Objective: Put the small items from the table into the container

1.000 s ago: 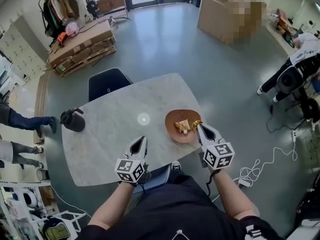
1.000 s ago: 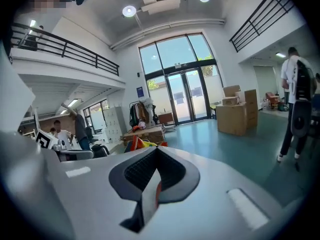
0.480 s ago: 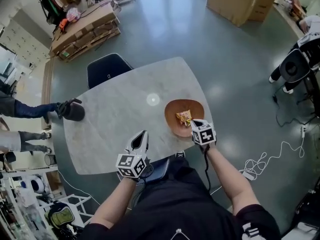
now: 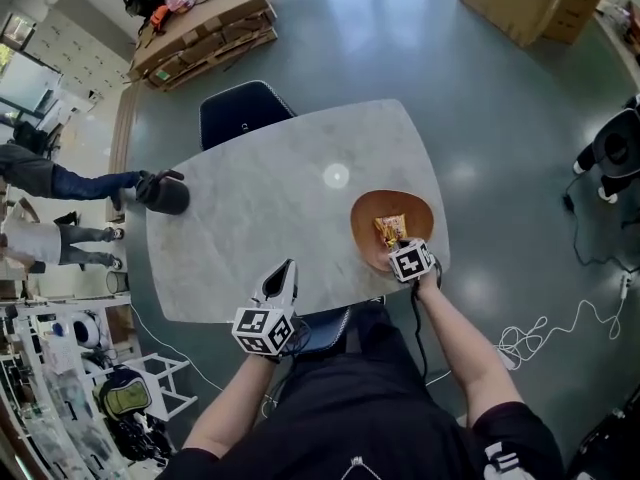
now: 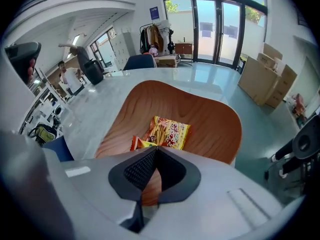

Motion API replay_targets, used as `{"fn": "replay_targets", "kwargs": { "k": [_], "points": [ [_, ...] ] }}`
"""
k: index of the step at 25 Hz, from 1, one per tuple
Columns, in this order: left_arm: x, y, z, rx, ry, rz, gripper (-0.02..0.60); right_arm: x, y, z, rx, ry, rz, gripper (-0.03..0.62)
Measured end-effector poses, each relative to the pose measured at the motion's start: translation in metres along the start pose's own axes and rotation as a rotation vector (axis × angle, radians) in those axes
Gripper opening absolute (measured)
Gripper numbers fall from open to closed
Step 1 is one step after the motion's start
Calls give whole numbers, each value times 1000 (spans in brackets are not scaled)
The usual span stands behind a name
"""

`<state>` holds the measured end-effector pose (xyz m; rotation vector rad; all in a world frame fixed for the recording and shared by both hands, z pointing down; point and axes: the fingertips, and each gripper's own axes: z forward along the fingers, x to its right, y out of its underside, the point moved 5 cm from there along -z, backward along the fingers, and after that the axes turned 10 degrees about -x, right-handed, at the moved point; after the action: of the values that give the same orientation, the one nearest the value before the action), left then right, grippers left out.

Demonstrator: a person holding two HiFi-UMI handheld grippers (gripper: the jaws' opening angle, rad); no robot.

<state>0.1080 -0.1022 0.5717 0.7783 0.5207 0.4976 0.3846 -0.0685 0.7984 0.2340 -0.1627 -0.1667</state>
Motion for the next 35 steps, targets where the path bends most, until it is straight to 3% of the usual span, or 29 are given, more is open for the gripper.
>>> {"fn": "replay_targets", "kwargs": {
  "k": [8, 11, 17, 20, 23, 28, 35],
  "points": [
    [-10, 1, -15, 11, -28, 4, 3, -2, 1, 8, 7, 27, -27, 75],
    [-28, 8, -17, 12, -20, 5, 3, -6, -9, 11, 31, 46, -24, 137],
    [-24, 8, -28, 53, 41, 50, 3, 3, -1, -41, 223, 99, 84, 175],
    [-39, 2, -48, 81, 56, 69, 3, -14, -5, -79, 336, 86, 142, 183],
    [-64, 1, -78, 121, 56, 66, 3, -53, -27, -134, 521, 36, 175, 172],
    [-95, -9, -142, 236, 27, 111, 3, -157, -63, -235, 853, 21, 100, 39],
    [-128, -15, -227, 405, 28, 182, 3, -329, -89, -302, 1041, -42, -71, 29]
  ]
}}
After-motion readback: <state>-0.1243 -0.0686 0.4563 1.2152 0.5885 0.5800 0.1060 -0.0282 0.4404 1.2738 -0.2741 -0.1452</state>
